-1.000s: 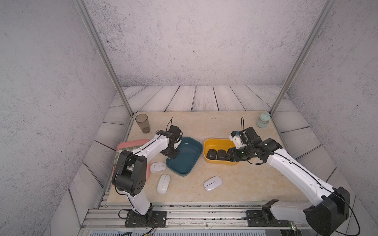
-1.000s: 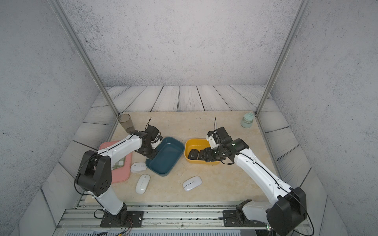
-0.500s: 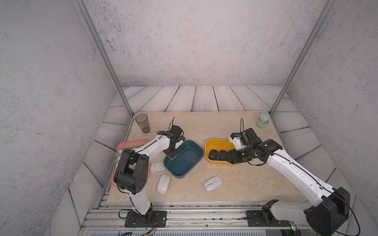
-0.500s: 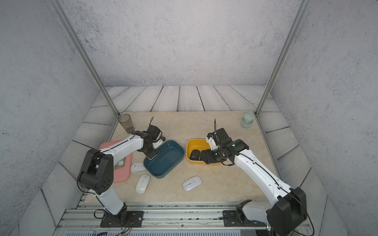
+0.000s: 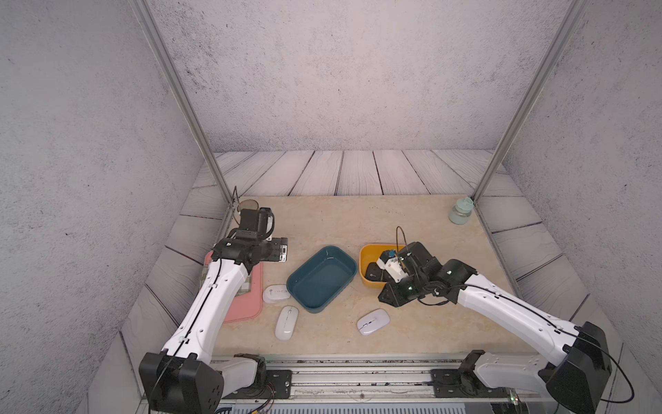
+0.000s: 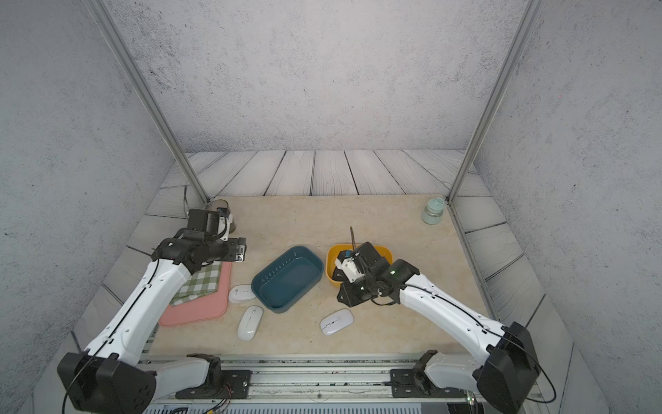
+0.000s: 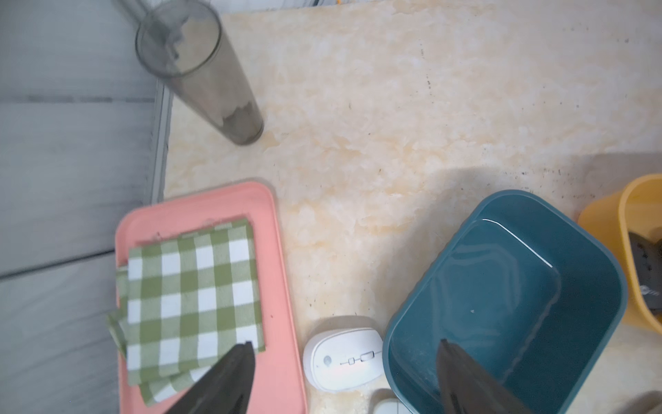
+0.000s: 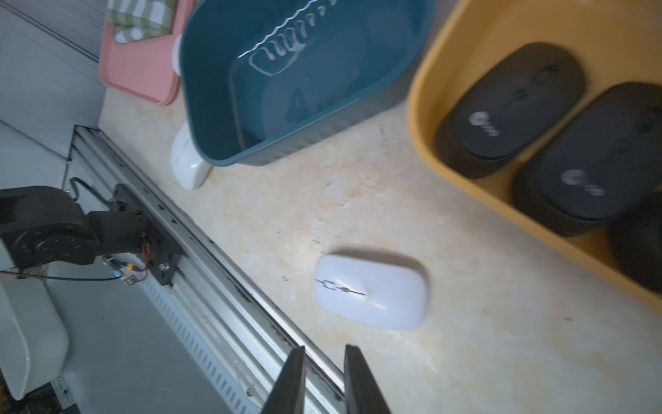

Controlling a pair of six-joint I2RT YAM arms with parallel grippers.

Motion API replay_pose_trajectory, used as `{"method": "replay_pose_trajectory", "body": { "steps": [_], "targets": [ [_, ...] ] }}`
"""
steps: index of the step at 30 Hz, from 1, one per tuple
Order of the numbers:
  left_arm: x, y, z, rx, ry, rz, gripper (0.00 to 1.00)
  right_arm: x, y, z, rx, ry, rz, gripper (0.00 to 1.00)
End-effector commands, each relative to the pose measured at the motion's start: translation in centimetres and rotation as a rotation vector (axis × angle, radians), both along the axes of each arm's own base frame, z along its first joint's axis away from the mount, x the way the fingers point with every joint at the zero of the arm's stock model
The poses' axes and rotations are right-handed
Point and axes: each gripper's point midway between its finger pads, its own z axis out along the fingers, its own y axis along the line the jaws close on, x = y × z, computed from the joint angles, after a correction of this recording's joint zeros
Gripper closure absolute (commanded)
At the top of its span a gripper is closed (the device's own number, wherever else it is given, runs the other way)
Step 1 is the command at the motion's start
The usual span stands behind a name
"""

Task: Place the mice by color into the storage box
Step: Move the storage box to the center of the board.

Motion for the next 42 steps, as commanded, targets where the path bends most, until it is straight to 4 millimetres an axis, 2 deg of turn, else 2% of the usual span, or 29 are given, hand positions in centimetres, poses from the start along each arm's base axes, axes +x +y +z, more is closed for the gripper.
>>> {"method": "replay_pose_trajectory", "body": {
  "steps": [1, 5, 7, 10, 16, 21, 25, 29, 36, 37, 40, 42],
  "targets": [
    [-2.1, -1.4, -0.4, -0.224, 0.060, 0.053, 0.14, -1.2, 4.8, -1.3, 0.016, -0.048, 0.048, 0.83],
    [-3.1, -0.2, 1.5, -0.233, -0.002, 0.091, 0.13, -2.8, 10.1, -4.4, -0.046, -0.106, 0.119, 0.94],
    [-3.5, 0.5, 2.1, -0.237, -0.017, 0.116, 0.13, -2.9, 11.9, -5.9, -0.067, -0.123, 0.129, 0.98],
    [-3.9, 1.6, 3.1, -0.263, -0.039, 0.158, 0.13, -2.3, 13.8, -7.5, -0.088, -0.147, 0.128, 0.99],
    [-4.4, 3.1, 2.9, -0.278, -0.045, 0.219, 0.13, -1.3, 18.1, -8.0, -0.061, -0.158, 0.178, 0.99],
    [-4.7, 3.7, 1.5, -0.284, -0.015, 0.243, 0.14, 1.4, 20.0, -9.0, -0.106, -0.179, 0.161, 1.00],
    [-5.0, 3.5, 0.3, -0.301, 0.008, 0.250, 0.14, 5.1, 20.9, -9.4, -0.086, -0.160, 0.105, 1.00],
    [-5.3, 3.1, -0.2, -0.324, 0.014, 0.246, 0.15, 9.0, 21.6, -8.7, -0.060, -0.150, 0.064, 1.00],
    [-5.3, 2.6, -1.4, -0.350, 0.034, 0.236, 0.15, 14.4, 23.0, -8.1, -0.068, -0.139, 0.018, 1.00],
    [-5.2, 2.5, -1.6, -0.363, 0.037, 0.235, 0.16, 14.7, 23.4, -7.9, -0.051, -0.118, 0.028, 1.00],
    [-5.1, 1.4, -1.9, -0.422, 0.036, 0.206, 0.16, 15.0, 23.8, -5.0, 0.019, -0.141, 0.045, 1.00],
    [-4.8, 0.9, -2.3, -0.465, 0.027, 0.204, 0.16, 14.8, 23.1, -2.7, 0.057, -0.171, 0.041, 0.98]
  ]
}}
